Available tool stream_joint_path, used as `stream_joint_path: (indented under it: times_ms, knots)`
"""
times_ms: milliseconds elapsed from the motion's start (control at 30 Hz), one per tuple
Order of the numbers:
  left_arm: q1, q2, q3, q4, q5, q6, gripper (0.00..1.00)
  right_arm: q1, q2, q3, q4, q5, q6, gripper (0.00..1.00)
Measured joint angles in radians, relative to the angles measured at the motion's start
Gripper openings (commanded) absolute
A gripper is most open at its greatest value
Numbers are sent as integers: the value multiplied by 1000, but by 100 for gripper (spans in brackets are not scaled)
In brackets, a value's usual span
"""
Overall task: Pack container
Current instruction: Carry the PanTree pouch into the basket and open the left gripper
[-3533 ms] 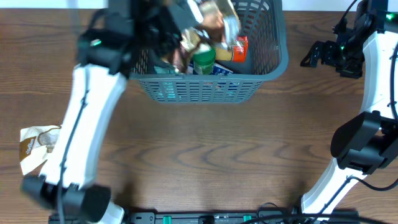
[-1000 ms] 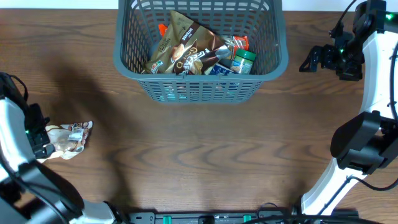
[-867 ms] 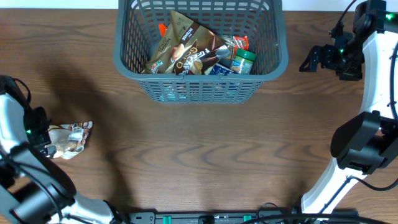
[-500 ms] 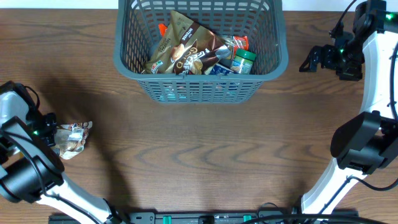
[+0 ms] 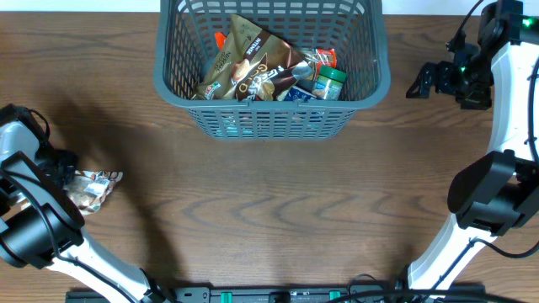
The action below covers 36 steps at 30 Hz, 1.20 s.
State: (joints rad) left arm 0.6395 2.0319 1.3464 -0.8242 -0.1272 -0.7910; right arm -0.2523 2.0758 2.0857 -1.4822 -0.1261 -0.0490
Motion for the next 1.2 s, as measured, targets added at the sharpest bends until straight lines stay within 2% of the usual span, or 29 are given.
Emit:
stream_joint_path:
  times_ms: [167,233,433,567,700,833,967,1200]
  knots:
    - [0,6,2,2,-7,52,9,0,0,0,-8,5,0,99]
    - [0,6,4,-4,-8,65,6,0,0,0,-12,7,0,99]
    - [6,7,19,-42,44,138,6,0,0,0,-18,11,-6,99]
    - [10,8,60,-123,224,235,6,0,0,0,-17,11,-7,99]
    - [7,-19,103,-142,424,324,6,0,0,0,-17,11,-7,99]
    - [-10,-164,148,-137,526,383,6,0,0,0,-16,11,-7,99]
    - [-58,-357,225,-110,562,457,6,0,0,0,-16,11,-7,99]
    - [-294,-586,415,-127,559,754,6,0,0,0,-13,11,-7,99]
